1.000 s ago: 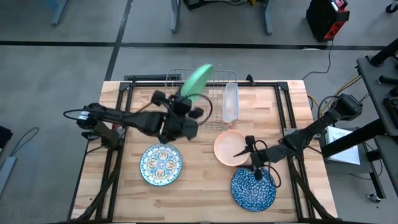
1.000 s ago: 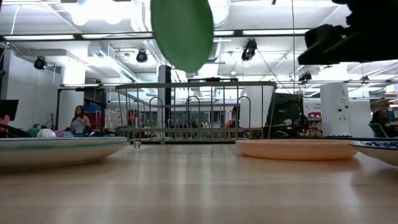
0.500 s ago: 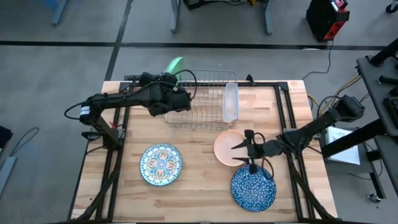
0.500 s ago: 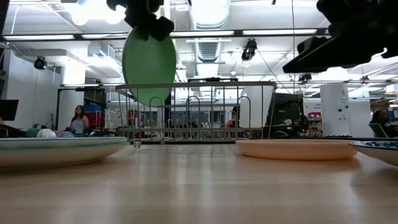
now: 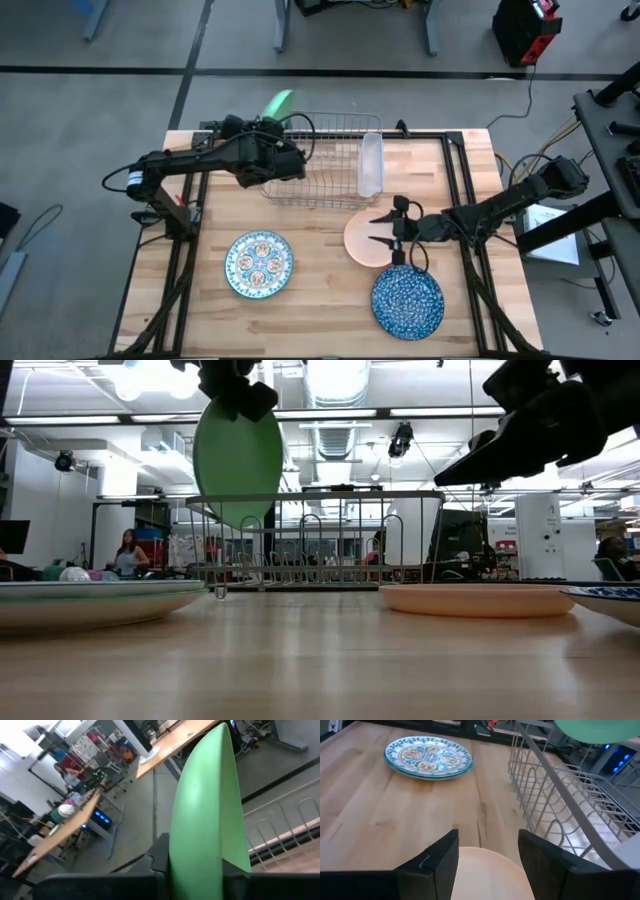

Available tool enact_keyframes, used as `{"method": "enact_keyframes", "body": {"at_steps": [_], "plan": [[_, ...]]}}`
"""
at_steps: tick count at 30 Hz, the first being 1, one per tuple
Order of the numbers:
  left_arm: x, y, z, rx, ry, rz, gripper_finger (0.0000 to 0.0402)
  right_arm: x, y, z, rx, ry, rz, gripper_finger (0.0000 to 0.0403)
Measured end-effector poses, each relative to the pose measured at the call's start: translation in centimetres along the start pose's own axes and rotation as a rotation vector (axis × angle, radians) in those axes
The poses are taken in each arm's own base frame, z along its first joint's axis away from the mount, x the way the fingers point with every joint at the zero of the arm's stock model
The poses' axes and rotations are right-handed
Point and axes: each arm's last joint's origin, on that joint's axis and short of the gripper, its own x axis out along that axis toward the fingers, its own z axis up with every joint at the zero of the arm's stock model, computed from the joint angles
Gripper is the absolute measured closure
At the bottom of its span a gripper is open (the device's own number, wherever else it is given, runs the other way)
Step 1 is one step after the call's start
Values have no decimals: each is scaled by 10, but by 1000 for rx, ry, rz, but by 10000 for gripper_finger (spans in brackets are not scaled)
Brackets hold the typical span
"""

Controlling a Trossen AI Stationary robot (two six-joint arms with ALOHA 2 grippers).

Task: Sort dishes
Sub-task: Put the light green plate into the dish rack

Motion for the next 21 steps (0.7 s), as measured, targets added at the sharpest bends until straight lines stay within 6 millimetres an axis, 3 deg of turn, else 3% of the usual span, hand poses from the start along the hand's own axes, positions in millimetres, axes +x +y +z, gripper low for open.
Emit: {"method": "enact_keyframes", "body": {"at_steps": [3,11,21], "plan": [[0,-2,1,-26,13,-21,380,0,0,3,-13,-11,-7,212],[0,-5,-2,-125,64,-69,376,4,-7,34,-65,-93,-43,212],[3,-13,-14,-103,101,-79,376,4,-9,38,-120,-96,-55,212]]}}
